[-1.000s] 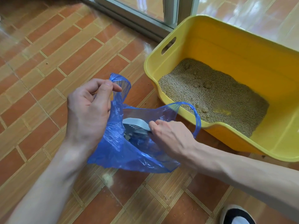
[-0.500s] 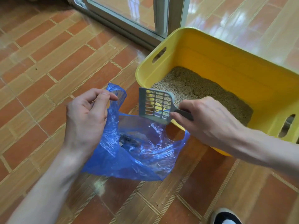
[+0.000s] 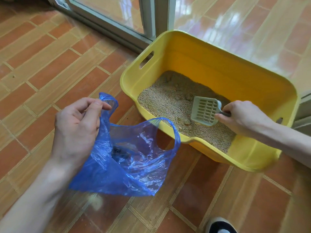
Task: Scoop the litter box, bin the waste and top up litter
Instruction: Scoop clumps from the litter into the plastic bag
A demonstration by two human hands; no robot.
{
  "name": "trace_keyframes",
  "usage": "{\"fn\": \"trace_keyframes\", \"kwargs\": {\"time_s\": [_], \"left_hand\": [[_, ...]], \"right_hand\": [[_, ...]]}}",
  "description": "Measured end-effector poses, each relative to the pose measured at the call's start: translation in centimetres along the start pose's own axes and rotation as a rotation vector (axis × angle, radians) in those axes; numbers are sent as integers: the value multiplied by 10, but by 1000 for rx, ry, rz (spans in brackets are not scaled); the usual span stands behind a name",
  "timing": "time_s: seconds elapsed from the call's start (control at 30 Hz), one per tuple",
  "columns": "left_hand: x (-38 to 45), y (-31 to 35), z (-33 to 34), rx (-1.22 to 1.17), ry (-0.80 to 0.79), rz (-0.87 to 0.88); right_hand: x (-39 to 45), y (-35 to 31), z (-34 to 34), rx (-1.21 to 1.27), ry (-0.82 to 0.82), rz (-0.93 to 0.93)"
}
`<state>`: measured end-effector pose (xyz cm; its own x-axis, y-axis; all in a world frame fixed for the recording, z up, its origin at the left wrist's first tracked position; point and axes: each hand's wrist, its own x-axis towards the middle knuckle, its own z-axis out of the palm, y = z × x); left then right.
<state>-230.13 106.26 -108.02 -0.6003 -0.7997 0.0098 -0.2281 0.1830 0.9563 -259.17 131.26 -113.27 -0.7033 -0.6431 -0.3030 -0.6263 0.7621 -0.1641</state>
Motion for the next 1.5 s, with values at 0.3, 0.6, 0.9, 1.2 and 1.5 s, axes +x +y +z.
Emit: {"fn": "trace_keyframes", "kwargs": {"time_s": [0.3, 0.6, 0.9, 1.2, 1.5], "left_hand": [[2, 0, 8, 10, 11, -25], [4, -2, 13, 15, -2, -29], [4, -4, 9, 10, 10, -45], [3, -2, 12, 24, 12, -53], [2, 0, 9, 30, 22, -36]], "right_hand": [[-2, 5, 13, 269, -179, 136], [6, -8, 20, 562, -273, 246], [18, -12, 28, 754, -346, 259], [19, -18, 29, 848, -415, 194], [12, -23, 22, 1036, -385, 88]]}}
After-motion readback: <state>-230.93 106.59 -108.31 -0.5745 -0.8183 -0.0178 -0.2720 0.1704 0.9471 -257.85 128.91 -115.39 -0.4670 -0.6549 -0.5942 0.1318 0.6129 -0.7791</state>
